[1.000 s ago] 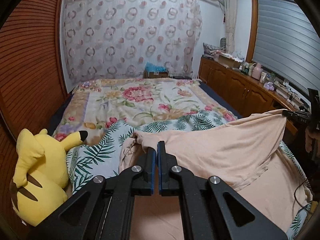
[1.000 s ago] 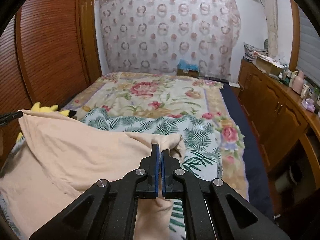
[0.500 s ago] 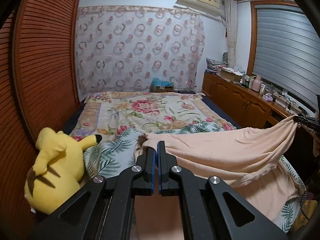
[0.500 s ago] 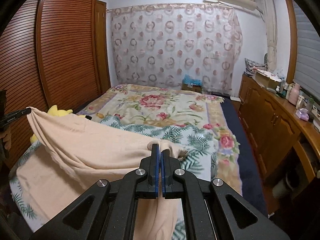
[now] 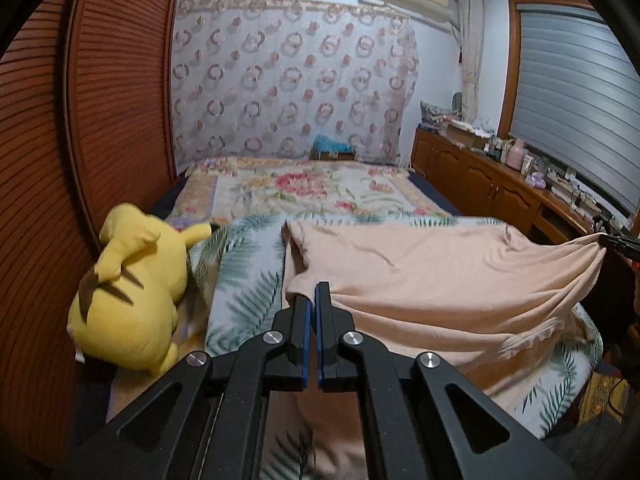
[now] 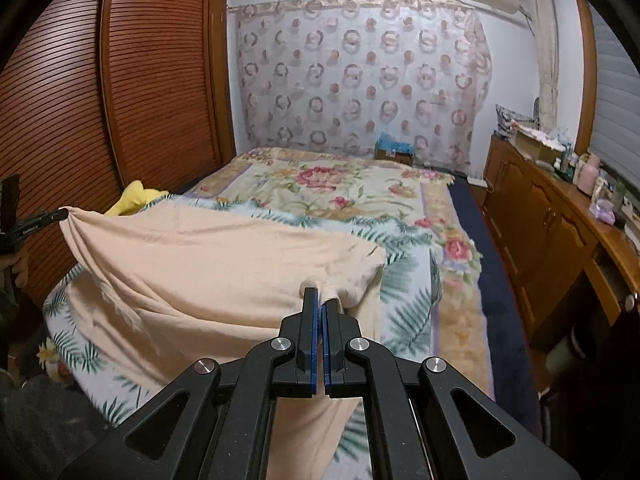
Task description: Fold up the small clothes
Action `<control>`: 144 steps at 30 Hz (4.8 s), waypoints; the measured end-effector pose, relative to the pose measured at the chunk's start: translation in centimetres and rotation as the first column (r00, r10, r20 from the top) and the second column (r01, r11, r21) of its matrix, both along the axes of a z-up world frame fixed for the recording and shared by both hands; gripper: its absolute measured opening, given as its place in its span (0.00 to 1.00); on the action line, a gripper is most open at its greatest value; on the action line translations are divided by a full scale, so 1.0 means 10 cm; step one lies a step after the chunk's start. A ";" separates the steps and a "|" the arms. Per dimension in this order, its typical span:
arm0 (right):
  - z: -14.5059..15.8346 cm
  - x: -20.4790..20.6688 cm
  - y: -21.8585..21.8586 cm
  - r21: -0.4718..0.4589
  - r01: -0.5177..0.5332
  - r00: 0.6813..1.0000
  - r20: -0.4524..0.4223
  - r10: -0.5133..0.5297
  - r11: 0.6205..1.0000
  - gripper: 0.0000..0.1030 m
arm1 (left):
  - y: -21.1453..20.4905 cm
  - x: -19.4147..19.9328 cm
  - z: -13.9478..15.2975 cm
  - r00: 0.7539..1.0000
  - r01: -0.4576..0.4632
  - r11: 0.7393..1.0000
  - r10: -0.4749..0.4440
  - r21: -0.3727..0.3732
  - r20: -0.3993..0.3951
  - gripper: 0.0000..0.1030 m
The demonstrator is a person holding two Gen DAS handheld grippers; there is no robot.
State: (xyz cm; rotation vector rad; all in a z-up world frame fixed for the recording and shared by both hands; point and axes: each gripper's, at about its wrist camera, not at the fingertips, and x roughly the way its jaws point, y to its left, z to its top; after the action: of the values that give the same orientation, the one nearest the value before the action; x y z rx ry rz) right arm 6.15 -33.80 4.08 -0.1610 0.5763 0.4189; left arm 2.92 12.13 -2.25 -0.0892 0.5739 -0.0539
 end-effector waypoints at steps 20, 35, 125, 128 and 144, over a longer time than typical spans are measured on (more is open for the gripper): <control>-0.38 0.02 -0.03 -0.070 0.095 0.990 -0.101 -0.101 0.993 0.46 | -0.09 -0.16 -0.53 0.992 0.005 0.999 -0.001 0.033 -0.123 0.33; -0.80 0.42 0.52 -0.066 -0.007 0.992 -0.125 -0.002 0.998 0.54 | -0.07 -0.09 -0.84 0.970 0.020 1.000 -0.013 0.024 -0.242 0.51; -0.67 0.23 0.25 -0.019 0.042 0.995 -0.091 -0.043 0.999 0.59 | -1.96 0.80 0.25 0.894 0.448 0.894 -0.448 -0.014 -0.007 0.68; -0.68 0.31 0.35 -0.015 0.013 0.996 -0.093 -0.015 1.000 0.59 | -1.78 0.77 0.12 0.917 0.399 0.917 -0.399 -0.026 -0.019 0.73; -0.89 0.82 0.80 -0.050 -0.151 0.971 -0.197 0.138 0.987 0.59 | -1.13 0.68 -0.31 0.972 0.216 0.976 -0.219 -0.039 -0.082 0.73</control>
State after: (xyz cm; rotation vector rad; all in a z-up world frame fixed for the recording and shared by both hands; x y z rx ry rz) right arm 14.33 -25.77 -4.85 -0.2271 0.7730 0.5619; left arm 9.77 0.82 -5.33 -0.0575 0.6671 -0.2730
